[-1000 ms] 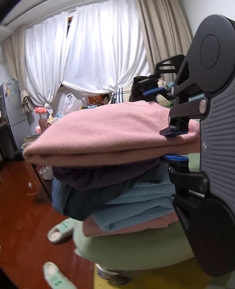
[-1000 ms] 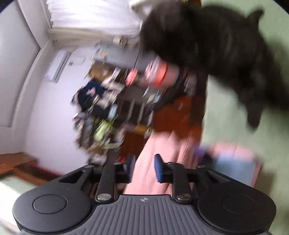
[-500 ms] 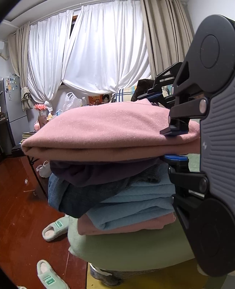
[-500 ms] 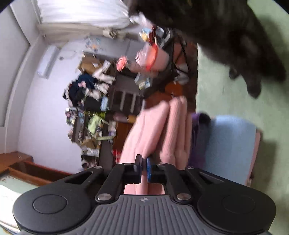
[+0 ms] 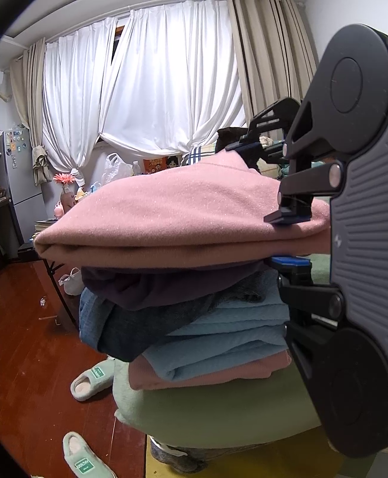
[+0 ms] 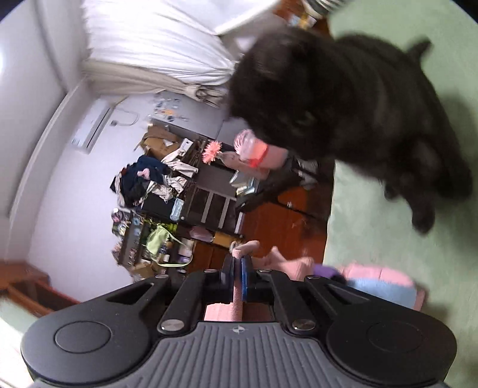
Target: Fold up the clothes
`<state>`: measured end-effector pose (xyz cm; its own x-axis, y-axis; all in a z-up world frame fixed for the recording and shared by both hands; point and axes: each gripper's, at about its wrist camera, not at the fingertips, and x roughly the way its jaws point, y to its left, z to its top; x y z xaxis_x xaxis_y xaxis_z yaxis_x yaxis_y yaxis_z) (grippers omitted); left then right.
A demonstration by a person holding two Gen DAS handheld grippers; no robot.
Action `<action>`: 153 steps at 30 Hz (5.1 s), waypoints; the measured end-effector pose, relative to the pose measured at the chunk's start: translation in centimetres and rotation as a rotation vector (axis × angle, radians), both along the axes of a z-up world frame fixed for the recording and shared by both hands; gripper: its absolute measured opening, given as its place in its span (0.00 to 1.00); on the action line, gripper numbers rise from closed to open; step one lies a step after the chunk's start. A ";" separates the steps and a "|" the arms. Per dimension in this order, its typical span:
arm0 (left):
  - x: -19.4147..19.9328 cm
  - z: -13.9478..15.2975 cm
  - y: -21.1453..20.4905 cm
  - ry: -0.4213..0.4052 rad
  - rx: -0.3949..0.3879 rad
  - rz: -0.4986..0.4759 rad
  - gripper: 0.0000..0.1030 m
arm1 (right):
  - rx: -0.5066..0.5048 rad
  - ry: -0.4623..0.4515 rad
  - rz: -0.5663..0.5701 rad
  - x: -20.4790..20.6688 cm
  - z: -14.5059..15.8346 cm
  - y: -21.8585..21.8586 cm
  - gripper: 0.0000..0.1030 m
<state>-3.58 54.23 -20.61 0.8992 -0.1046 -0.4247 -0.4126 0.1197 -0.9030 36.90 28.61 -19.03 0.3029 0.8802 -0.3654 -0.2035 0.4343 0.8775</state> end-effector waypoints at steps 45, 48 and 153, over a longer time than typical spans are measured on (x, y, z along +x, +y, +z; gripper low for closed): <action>-0.5 0.3 -0.3 0.001 -0.060 -0.003 0.22 | 0.227 0.311 0.270 -13.3 -6.4 -1.1 0.05; -0.6 0.5 -1.1 -0.020 -0.046 -0.007 0.33 | 0.248 0.311 0.274 -13.6 -6.2 -1.2 0.05; -3.4 0.1 -3.6 -0.188 -0.225 0.180 0.09 | 0.343 0.455 0.183 -17.9 -5.0 -2.6 0.37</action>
<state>-6.97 50.62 -20.53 0.9721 -0.0096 -0.2343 -0.2330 -0.1505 -0.9607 18.98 26.03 -24.03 0.0150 0.9940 -0.1087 0.1810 0.1042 0.9779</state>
